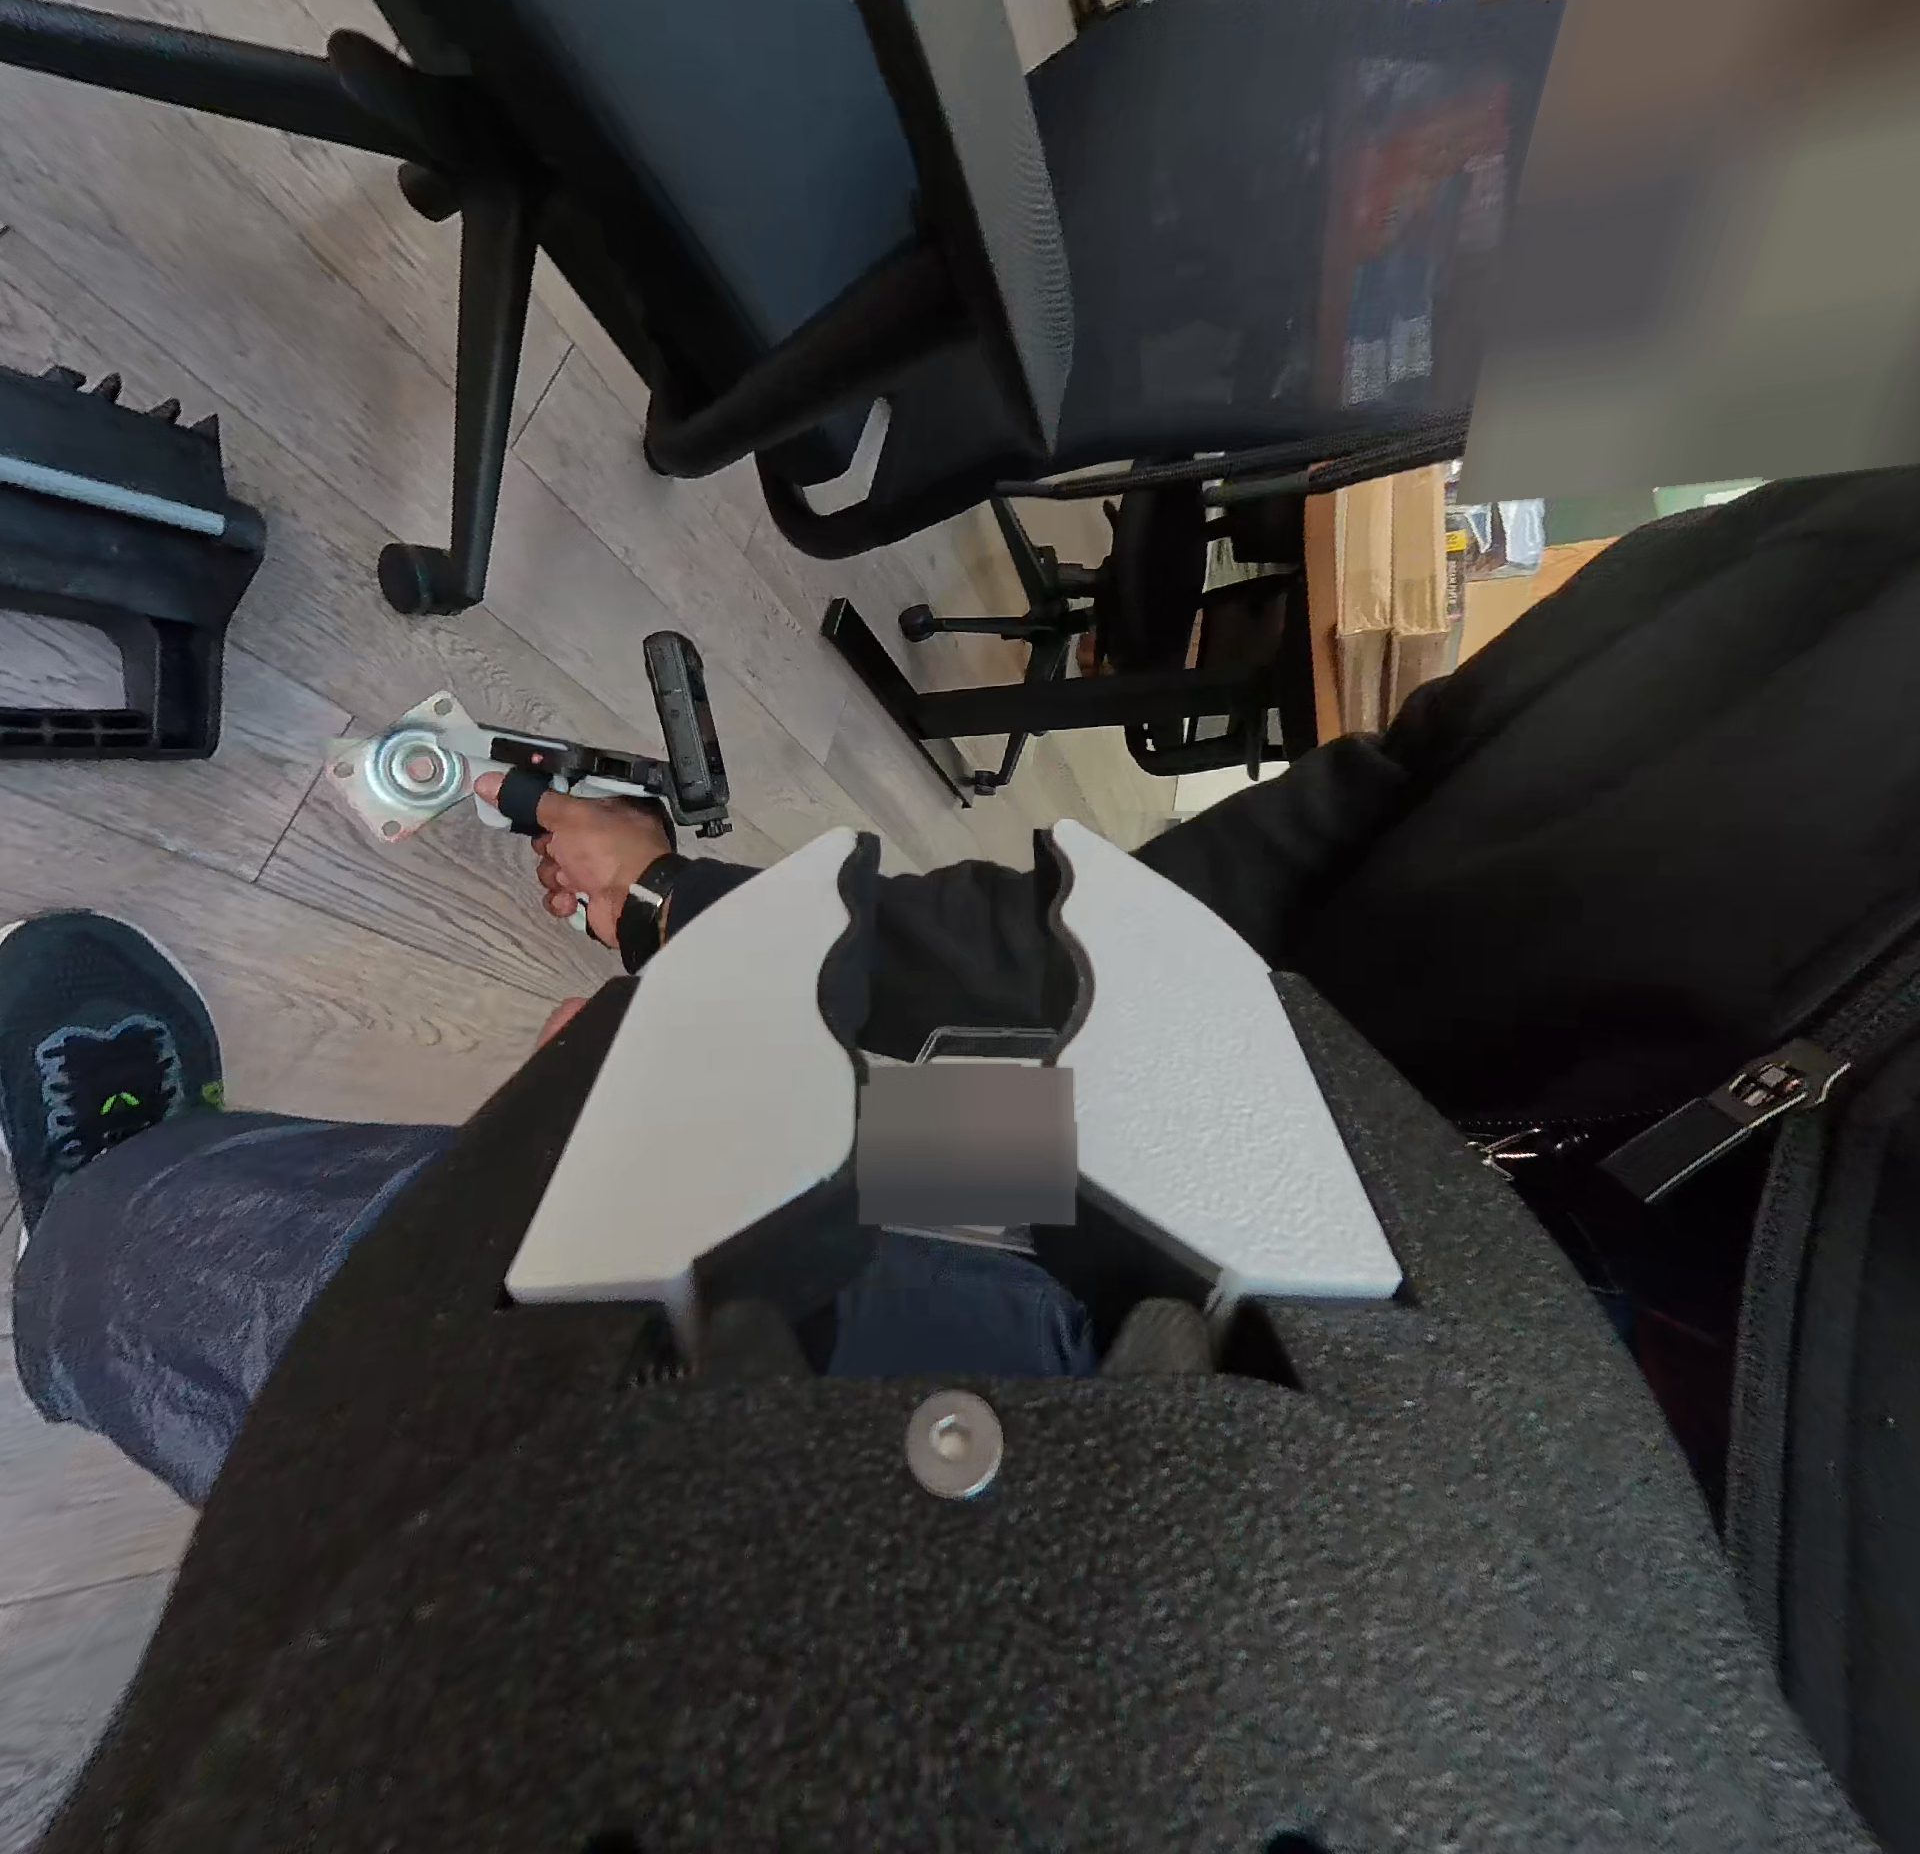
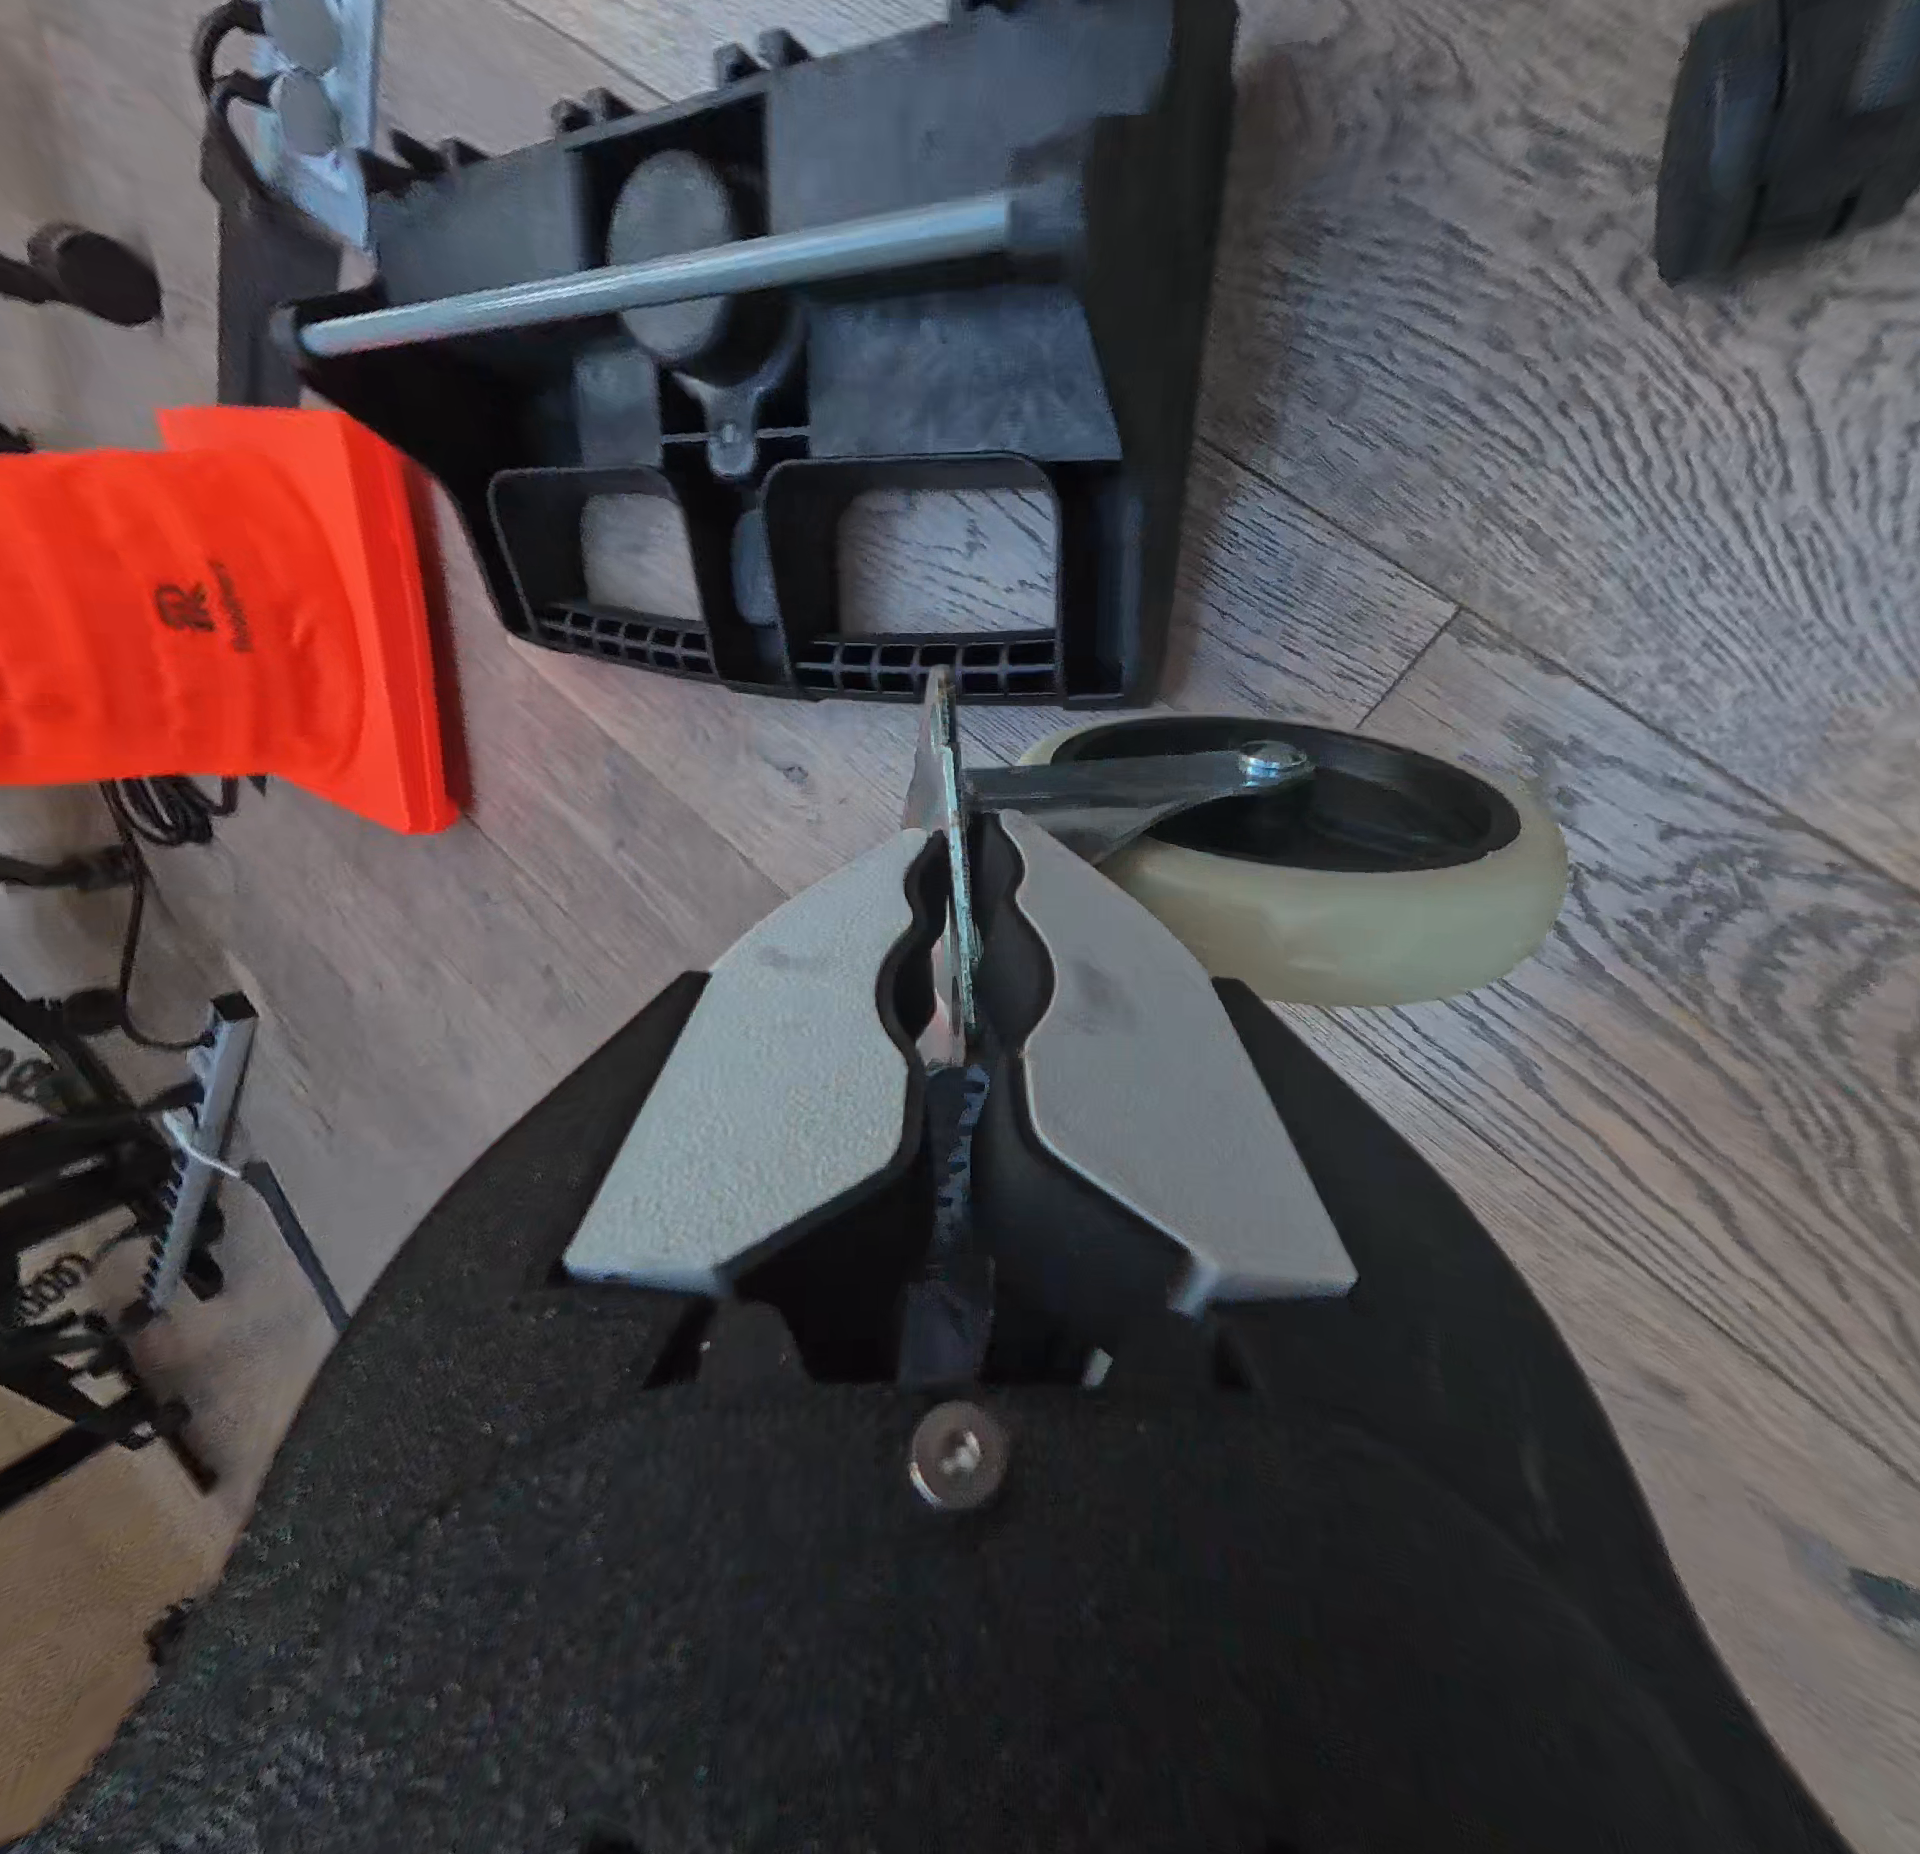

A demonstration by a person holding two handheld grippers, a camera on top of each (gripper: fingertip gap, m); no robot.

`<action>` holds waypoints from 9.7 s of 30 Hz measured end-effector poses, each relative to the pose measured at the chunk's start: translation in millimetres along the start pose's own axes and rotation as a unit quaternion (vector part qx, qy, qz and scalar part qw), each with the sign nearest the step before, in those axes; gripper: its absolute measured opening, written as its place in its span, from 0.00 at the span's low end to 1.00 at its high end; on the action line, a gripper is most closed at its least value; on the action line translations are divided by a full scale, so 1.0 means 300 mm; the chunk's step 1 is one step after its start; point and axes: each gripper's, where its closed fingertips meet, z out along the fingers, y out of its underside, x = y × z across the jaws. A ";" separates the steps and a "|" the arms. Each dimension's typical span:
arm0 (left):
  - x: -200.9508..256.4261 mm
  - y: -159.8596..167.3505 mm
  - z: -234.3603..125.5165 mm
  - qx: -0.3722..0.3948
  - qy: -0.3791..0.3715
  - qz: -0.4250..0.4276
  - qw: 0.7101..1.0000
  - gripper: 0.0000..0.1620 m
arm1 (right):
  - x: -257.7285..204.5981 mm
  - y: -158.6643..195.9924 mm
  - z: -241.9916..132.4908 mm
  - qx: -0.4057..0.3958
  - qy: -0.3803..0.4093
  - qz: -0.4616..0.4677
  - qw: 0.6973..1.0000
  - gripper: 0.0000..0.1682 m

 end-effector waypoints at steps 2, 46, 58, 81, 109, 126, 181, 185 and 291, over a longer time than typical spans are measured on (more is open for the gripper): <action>0.051 -0.046 -0.010 0.008 0.019 0.009 1.000 0.18 | -0.109 -0.029 -0.094 0.001 -0.011 -0.040 0.999 0.02; 0.539 -2.568 -0.523 0.366 0.084 0.246 0.894 0.14 | -1.919 -3.310 -0.782 0.229 -0.086 -0.175 0.954 0.02; 0.574 -3.150 -0.280 0.356 0.100 0.209 0.905 0.14 | -1.868 -3.593 -0.344 -0.068 0.106 -0.438 0.890 0.02; 0.206 -3.786 -0.648 0.329 0.112 0.246 0.905 0.22 | -2.237 -3.760 -0.215 -0.034 0.124 -0.440 0.889 0.20; 0.000 -4.717 -0.694 0.372 -0.056 0.293 0.879 0.37 | -3.252 -3.822 0.487 -0.035 -0.189 -0.676 0.712 0.13; 0.087 -4.924 -0.665 0.129 0.066 0.497 0.855 0.19 | -3.521 -4.219 0.355 0.148 -0.119 -0.502 0.844 0.13; -1.026 -3.855 -0.140 -0.177 0.229 0.465 0.836 0.21 | -2.394 -2.338 0.523 -0.065 0.396 -0.009 0.916 0.03; -1.177 -3.906 -0.159 -0.070 0.212 0.452 0.863 0.21 | -2.322 -2.558 0.609 -0.026 0.402 -0.106 0.909 0.03; -1.277 -4.947 -0.194 0.223 0.067 0.334 0.913 0.32 | -3.050 -5.221 0.283 0.512 0.016 -0.385 0.768 0.01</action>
